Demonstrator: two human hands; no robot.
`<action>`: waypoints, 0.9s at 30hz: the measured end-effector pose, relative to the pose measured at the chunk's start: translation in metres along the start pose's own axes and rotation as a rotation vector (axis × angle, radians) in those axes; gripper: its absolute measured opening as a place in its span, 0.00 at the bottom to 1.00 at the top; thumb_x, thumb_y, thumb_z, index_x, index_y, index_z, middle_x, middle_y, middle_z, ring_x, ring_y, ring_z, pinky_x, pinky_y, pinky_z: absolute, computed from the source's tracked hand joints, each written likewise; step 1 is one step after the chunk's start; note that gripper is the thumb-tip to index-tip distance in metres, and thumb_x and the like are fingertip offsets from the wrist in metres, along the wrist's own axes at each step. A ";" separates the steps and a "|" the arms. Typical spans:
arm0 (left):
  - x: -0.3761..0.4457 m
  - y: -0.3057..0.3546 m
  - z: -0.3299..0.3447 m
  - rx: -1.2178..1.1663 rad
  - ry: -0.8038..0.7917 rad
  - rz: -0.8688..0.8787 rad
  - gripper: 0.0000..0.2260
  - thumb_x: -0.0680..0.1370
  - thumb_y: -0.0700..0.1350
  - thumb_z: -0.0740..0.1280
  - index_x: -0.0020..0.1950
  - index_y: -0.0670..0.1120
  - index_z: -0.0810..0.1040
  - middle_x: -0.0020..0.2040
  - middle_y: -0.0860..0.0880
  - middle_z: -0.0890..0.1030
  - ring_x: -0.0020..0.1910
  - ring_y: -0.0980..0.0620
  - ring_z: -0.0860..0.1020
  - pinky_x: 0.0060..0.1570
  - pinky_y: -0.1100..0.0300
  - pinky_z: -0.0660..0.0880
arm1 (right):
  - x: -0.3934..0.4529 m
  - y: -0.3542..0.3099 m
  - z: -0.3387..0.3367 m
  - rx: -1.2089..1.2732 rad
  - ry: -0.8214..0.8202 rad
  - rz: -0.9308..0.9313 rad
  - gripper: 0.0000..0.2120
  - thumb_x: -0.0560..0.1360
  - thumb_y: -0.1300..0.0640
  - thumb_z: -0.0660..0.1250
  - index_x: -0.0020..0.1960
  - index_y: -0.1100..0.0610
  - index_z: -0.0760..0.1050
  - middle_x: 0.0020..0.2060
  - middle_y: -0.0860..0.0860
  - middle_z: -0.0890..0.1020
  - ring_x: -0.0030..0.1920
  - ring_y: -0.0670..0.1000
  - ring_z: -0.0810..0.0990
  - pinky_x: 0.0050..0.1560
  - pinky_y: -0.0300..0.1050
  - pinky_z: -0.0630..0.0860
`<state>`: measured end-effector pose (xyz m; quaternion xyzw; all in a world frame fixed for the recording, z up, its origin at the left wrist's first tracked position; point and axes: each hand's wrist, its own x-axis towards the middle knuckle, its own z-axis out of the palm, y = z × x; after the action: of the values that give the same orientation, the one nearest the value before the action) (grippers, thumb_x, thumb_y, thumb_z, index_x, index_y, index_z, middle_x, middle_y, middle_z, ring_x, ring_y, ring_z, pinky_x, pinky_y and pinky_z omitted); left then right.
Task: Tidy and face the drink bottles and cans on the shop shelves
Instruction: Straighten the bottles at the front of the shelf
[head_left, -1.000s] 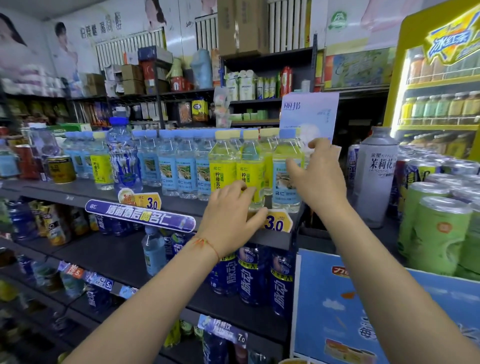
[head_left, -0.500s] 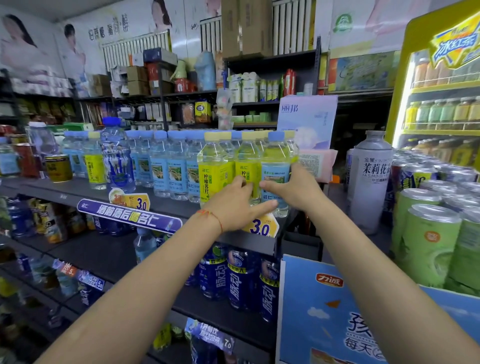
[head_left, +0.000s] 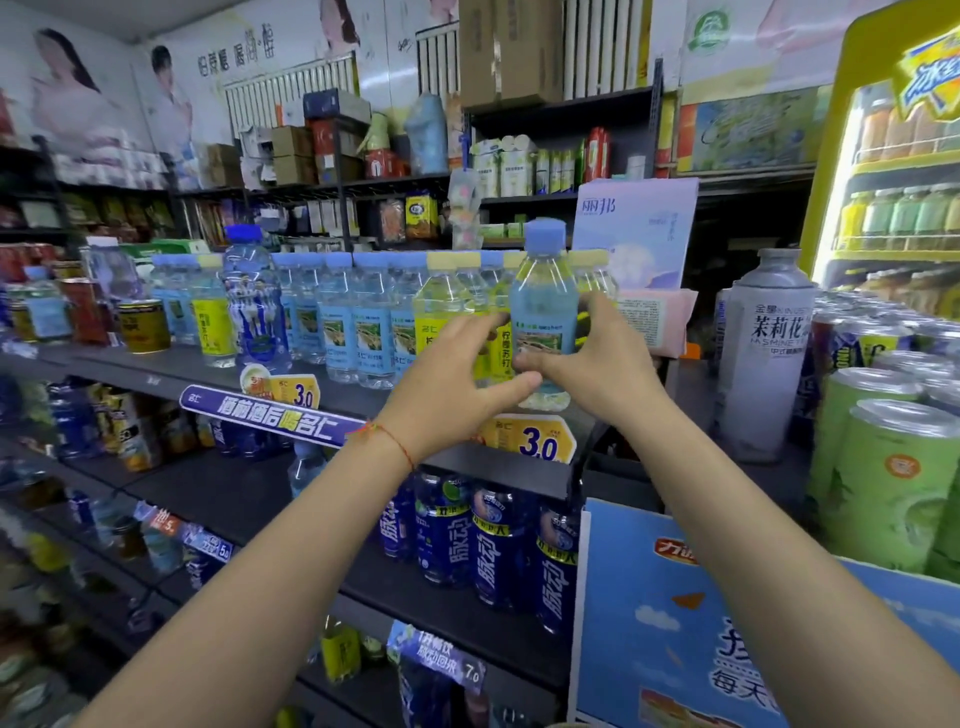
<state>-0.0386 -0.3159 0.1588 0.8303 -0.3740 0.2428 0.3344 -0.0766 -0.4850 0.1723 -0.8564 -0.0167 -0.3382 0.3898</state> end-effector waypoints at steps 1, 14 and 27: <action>-0.006 -0.004 -0.005 -0.051 0.042 -0.009 0.32 0.75 0.55 0.71 0.76 0.48 0.64 0.63 0.52 0.72 0.60 0.57 0.71 0.57 0.63 0.68 | -0.003 -0.011 0.003 0.037 0.019 -0.040 0.31 0.65 0.47 0.80 0.62 0.52 0.69 0.45 0.41 0.78 0.42 0.41 0.78 0.35 0.29 0.69; -0.082 -0.091 -0.114 -0.242 0.457 -0.110 0.25 0.73 0.43 0.74 0.62 0.62 0.69 0.54 0.69 0.79 0.54 0.65 0.78 0.50 0.66 0.76 | -0.021 -0.143 0.148 0.290 -0.137 -0.258 0.29 0.63 0.46 0.81 0.57 0.48 0.69 0.42 0.39 0.80 0.42 0.34 0.78 0.35 0.27 0.72; -0.097 -0.333 -0.226 -0.386 0.499 -0.336 0.18 0.71 0.50 0.77 0.57 0.54 0.75 0.54 0.56 0.82 0.52 0.60 0.81 0.56 0.53 0.79 | 0.065 -0.195 0.341 -0.153 0.056 -0.068 0.29 0.77 0.51 0.67 0.71 0.61 0.60 0.64 0.59 0.66 0.65 0.60 0.67 0.53 0.46 0.63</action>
<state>0.1298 0.0607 0.1200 0.7169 -0.1777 0.3046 0.6013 0.1100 -0.1330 0.1797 -0.8727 -0.0090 -0.3756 0.3119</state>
